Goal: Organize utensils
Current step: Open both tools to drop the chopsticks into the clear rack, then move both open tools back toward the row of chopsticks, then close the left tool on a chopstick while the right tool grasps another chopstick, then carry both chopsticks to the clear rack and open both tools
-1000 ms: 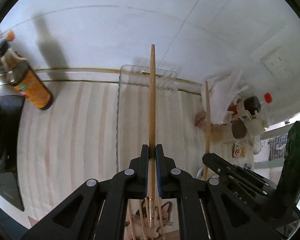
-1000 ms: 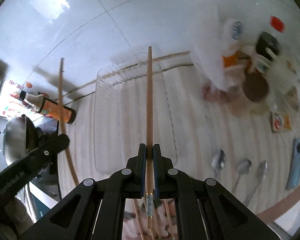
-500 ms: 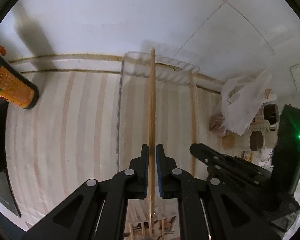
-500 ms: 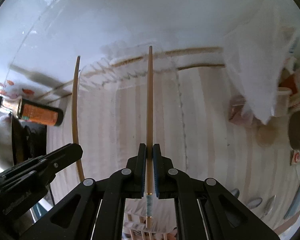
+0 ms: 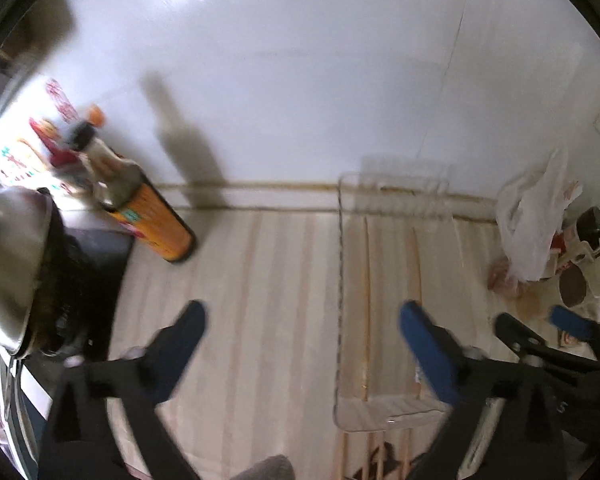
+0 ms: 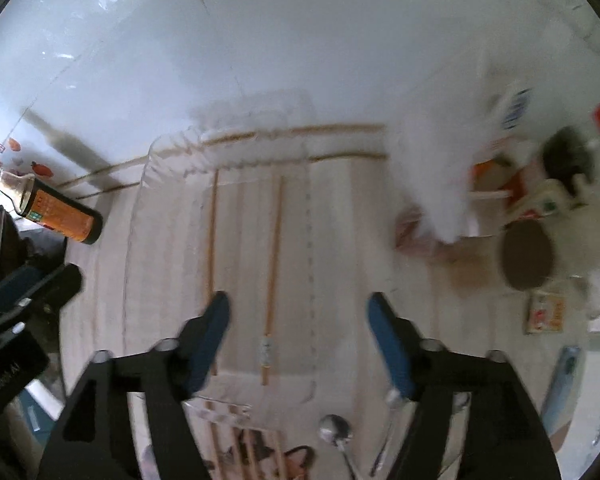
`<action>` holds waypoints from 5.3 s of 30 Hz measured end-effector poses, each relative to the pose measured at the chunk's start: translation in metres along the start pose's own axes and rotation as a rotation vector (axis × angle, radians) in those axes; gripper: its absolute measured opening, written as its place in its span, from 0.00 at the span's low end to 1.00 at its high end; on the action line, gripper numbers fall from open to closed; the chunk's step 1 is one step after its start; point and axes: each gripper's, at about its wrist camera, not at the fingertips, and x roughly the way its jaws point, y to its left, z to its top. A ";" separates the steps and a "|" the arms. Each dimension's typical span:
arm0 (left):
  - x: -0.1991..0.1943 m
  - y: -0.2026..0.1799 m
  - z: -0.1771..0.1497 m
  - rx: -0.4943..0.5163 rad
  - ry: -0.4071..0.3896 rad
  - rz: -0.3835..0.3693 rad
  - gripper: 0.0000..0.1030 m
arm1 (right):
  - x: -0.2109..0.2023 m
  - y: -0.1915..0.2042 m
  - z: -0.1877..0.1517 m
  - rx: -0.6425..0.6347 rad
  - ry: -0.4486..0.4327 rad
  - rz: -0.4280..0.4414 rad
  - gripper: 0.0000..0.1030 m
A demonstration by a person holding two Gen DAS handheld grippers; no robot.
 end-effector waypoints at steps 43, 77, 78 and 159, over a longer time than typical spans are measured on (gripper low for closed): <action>0.040 0.015 -0.218 -0.005 0.309 0.116 0.92 | 0.041 -0.003 -0.221 0.007 0.204 0.081 0.44; 0.072 -0.013 -0.251 0.101 0.448 -0.047 0.05 | 0.040 -0.021 -0.246 -0.016 0.345 -0.037 0.07; 0.070 -0.010 -0.252 0.100 0.447 -0.049 0.05 | 0.040 -0.017 -0.249 -0.023 0.351 -0.031 0.07; 0.062 -0.038 0.034 -0.019 0.336 -0.200 0.05 | 0.010 -0.008 0.057 0.022 0.134 0.169 0.07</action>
